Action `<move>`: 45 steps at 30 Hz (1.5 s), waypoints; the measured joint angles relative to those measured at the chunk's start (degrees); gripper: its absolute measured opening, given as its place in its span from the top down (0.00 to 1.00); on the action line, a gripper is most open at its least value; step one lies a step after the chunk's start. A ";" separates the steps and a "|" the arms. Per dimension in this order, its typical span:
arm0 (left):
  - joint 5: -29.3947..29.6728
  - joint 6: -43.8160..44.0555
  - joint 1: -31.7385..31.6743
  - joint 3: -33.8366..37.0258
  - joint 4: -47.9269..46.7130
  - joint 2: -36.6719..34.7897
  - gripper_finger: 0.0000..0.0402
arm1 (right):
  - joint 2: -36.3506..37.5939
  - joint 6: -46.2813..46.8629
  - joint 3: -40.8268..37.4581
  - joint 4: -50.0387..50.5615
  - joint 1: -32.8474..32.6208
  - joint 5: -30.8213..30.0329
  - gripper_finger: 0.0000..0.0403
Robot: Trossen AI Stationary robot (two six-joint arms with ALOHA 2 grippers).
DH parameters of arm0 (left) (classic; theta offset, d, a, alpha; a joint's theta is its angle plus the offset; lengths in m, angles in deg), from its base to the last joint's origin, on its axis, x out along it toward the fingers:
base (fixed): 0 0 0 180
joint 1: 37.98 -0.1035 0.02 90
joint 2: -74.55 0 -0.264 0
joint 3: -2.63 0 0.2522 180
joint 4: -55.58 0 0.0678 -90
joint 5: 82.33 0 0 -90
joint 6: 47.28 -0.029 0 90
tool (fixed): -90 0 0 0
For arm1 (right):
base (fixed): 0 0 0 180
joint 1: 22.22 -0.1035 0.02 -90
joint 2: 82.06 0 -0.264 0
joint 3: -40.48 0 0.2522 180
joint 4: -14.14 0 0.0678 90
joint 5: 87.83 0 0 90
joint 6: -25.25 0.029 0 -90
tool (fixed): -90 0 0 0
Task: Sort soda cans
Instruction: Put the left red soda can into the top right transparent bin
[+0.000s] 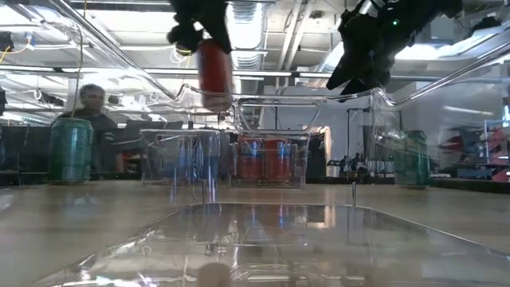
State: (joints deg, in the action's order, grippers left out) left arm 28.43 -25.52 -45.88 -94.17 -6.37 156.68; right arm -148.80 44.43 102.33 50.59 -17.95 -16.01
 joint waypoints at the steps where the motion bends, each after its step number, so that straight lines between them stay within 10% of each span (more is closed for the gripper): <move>1: -0.14 -1.33 -1.22 -1.49 0.15 0.79 0.26 | 0.00 -0.02 0.00 0.08 0.00 0.01 0.06; 17: -3.15 -15.89 -10.86 -17.80 3.53 23.50 0.26 | 0.00 -0.56 -5.35 4.78 0.10 -5.96 0.06; 45: -2.03 -14.99 -15.63 -6.98 17.05 29.63 0.26 | 0.44 1.45 -13.66 -2.45 2.21 -5.92 0.06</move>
State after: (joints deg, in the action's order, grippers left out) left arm 26.39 -40.51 -61.51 -101.15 10.68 186.31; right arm -148.37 45.88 88.67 48.15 -15.74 -21.93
